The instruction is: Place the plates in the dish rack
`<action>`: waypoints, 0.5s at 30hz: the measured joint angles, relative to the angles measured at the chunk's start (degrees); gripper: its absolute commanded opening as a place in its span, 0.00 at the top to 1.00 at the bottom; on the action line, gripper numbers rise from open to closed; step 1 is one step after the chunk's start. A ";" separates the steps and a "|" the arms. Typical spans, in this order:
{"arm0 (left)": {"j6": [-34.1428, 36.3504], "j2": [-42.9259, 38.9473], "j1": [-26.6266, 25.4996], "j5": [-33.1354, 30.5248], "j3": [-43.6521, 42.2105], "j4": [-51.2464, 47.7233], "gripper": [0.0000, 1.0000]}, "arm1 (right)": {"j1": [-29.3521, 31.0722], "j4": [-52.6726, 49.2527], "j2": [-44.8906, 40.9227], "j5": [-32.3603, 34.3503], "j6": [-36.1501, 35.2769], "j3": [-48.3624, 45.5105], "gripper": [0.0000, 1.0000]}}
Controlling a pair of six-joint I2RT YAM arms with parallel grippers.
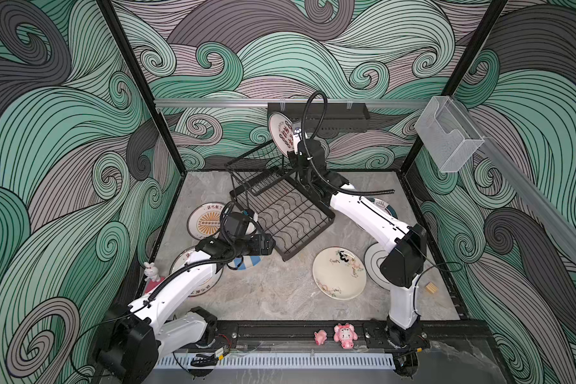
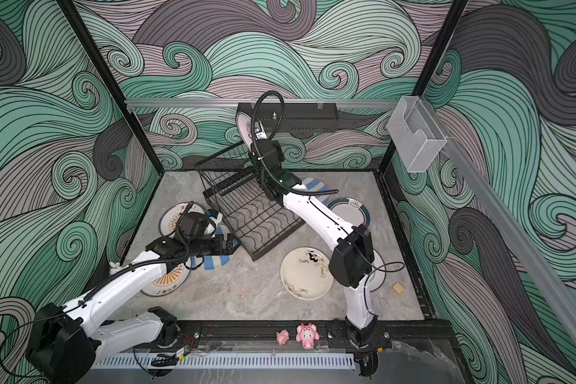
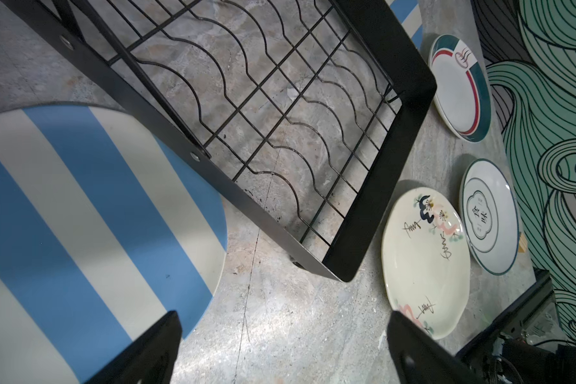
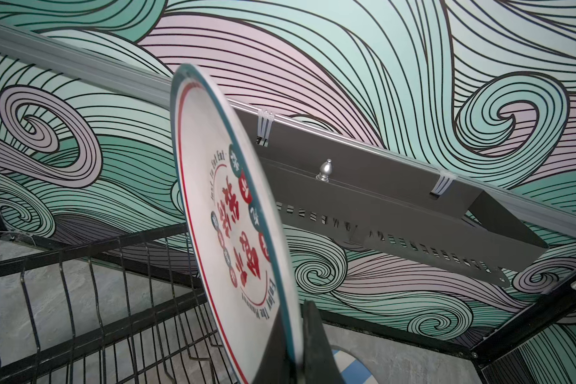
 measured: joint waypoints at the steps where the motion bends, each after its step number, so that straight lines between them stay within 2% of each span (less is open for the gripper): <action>1: 0.00 -0.07 0.00 0.00 -0.07 -0.20 0.01 | 0.15 0.33 0.22 0.13 -0.15 0.00 1.00; 15: 0.00 -3.06 0.00 -1.81 -1.95 -0.96 0.01 | 0.59 1.42 4.09 0.39 -2.54 1.46 1.00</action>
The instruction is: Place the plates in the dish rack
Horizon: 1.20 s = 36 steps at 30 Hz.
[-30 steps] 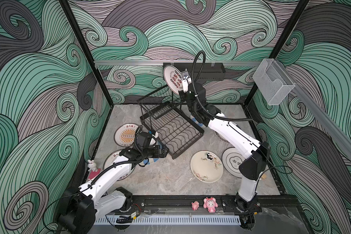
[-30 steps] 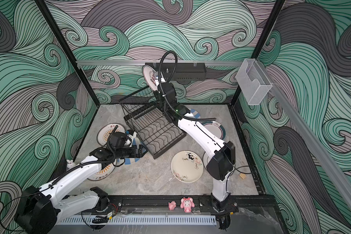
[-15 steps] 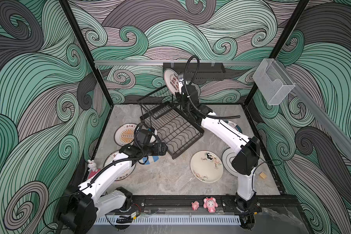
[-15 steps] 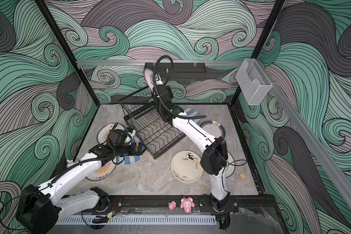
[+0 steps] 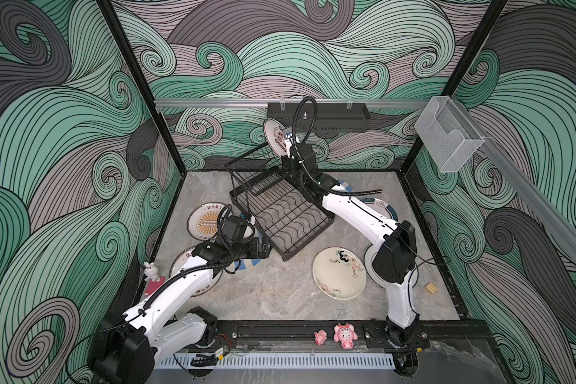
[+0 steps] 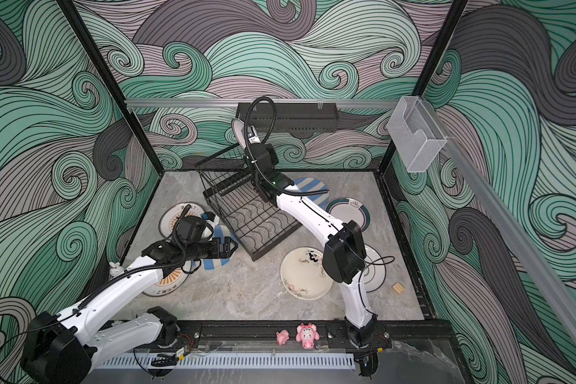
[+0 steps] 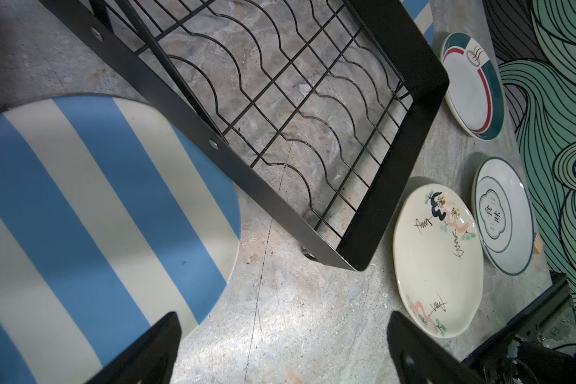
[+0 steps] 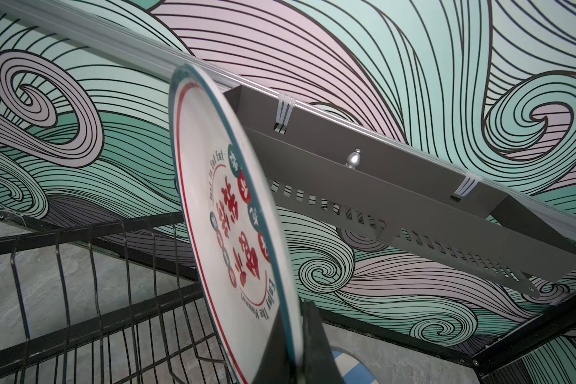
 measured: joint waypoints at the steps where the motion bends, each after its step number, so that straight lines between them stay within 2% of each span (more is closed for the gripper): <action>1: 0.00 0.00 0.00 -0.07 0.00 -0.02 0.01 | 0.00 -0.07 0.28 0.00 0.02 0.15 1.00; 26: 0.02 -0.76 0.00 -0.59 0.00 -0.04 0.01 | -0.02 -1.64 2.19 0.57 2.82 0.46 1.00; 36: 0.00 -1.79 0.00 -0.63 -0.04 -0.07 0.01 | 0.00 -2.40 6.01 0.72 2.78 4.46 1.00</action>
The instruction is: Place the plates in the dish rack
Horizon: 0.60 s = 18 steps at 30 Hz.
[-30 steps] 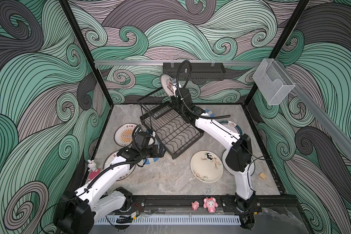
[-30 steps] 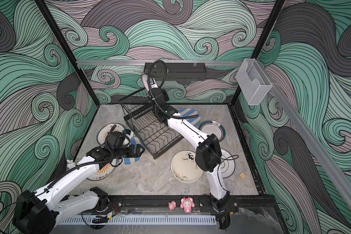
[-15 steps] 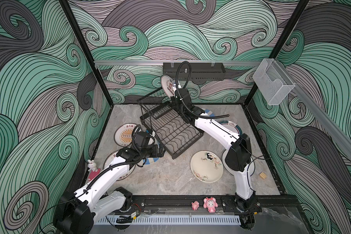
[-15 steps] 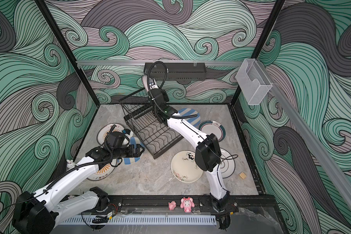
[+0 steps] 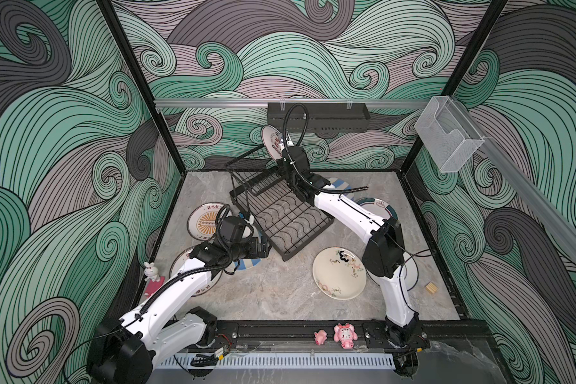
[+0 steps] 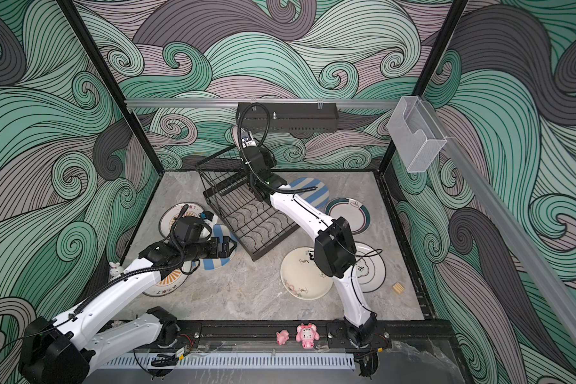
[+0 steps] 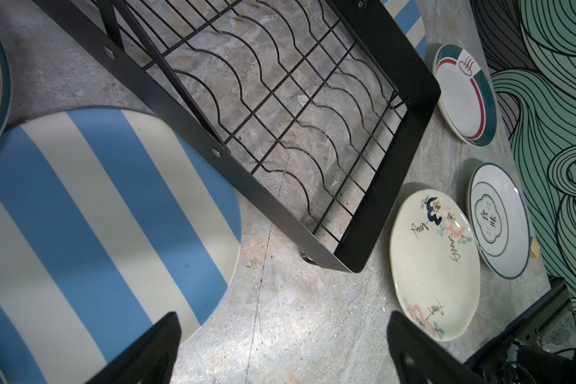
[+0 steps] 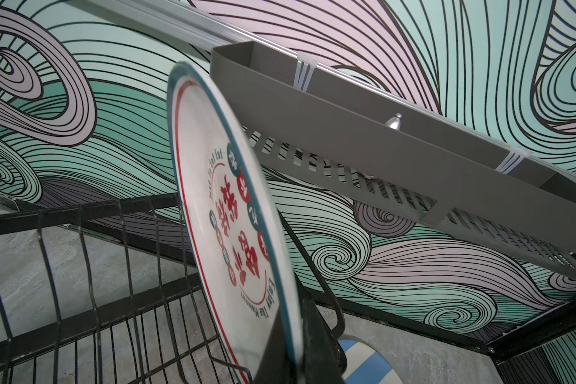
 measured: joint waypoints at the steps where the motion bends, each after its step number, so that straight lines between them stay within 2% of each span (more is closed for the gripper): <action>1: 0.00 -0.09 0.00 -0.09 -0.07 0.02 0.02 | 0.00 -0.20 0.04 -0.02 0.02 0.17 1.00; 5: 0.02 -0.44 0.00 -0.37 -0.33 -0.13 0.01 | 0.00 -0.39 0.04 -0.02 0.04 0.22 0.90; 11: 0.02 -0.70 0.00 -0.50 -0.33 -0.15 0.01 | -0.31 -0.20 0.04 1.49 0.57 0.22 0.69; 18: 0.00 -1.18 0.00 -0.59 -0.39 -0.09 0.01 | -0.55 -0.20 -0.02 2.38 0.07 0.20 0.57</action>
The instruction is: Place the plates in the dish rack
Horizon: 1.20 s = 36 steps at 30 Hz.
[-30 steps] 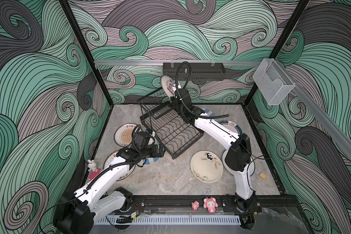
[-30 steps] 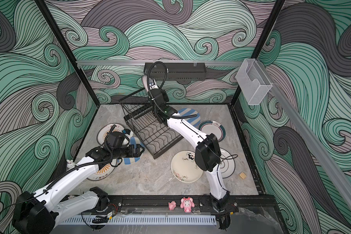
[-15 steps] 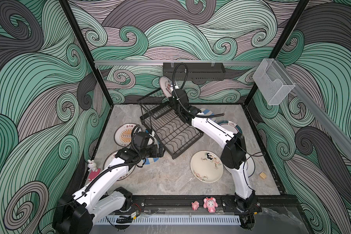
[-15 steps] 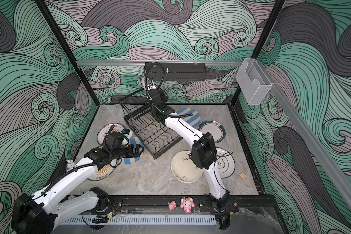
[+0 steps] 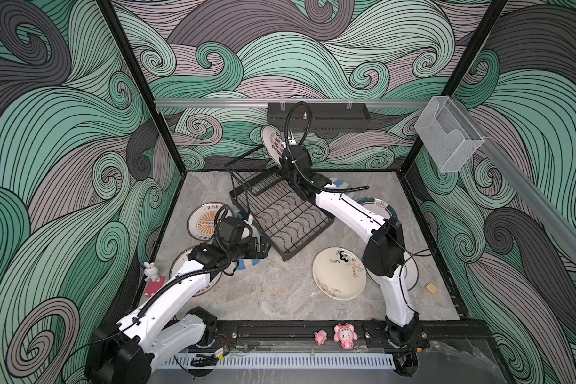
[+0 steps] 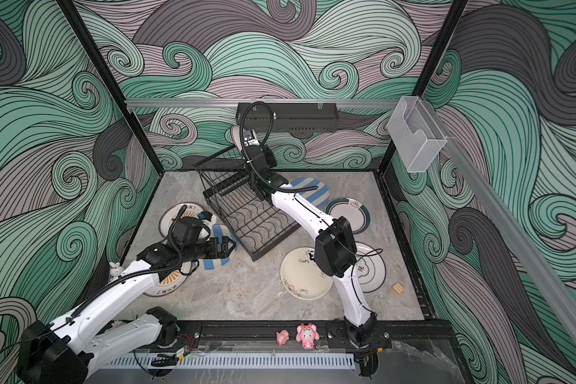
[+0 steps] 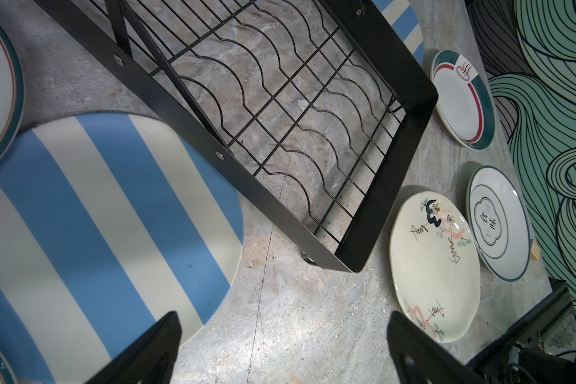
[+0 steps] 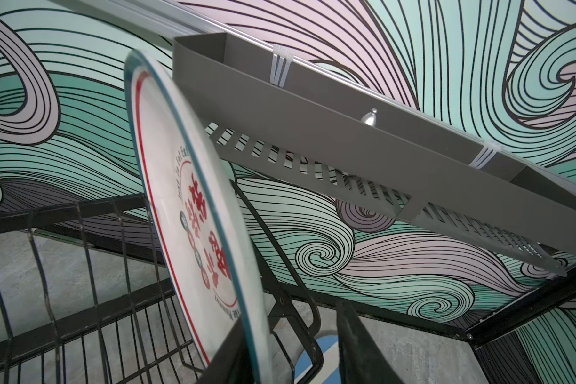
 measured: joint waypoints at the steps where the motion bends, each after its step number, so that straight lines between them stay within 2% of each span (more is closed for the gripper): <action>1: 0.02 0.00 0.00 0.00 0.00 -0.02 0.01 | -0.04 0.00 -0.04 0.00 0.02 0.00 0.55; 6: 0.00 0.00 0.00 0.00 0.00 0.00 0.01 | -0.22 -1.40 -1.62 -0.94 0.76 -1.11 0.52; 22: 0.02 -0.09 0.00 -0.17 0.00 -0.04 0.02 | -0.44 -6.67 -1.55 -2.91 2.43 2.01 0.60; 25: 0.02 -0.59 0.00 -0.26 -0.20 -0.02 0.01 | -0.50 -7.02 -1.51 -3.58 2.67 2.01 0.70; 31: 0.02 -0.76 0.00 -0.46 -0.22 -0.04 0.01 | -0.35 -7.87 -0.66 -5.03 3.19 2.95 1.00; 36: 0.04 -0.79 0.00 -0.66 -0.22 -0.07 0.01 | -0.37 -9.57 0.42 -4.92 2.49 5.66 1.00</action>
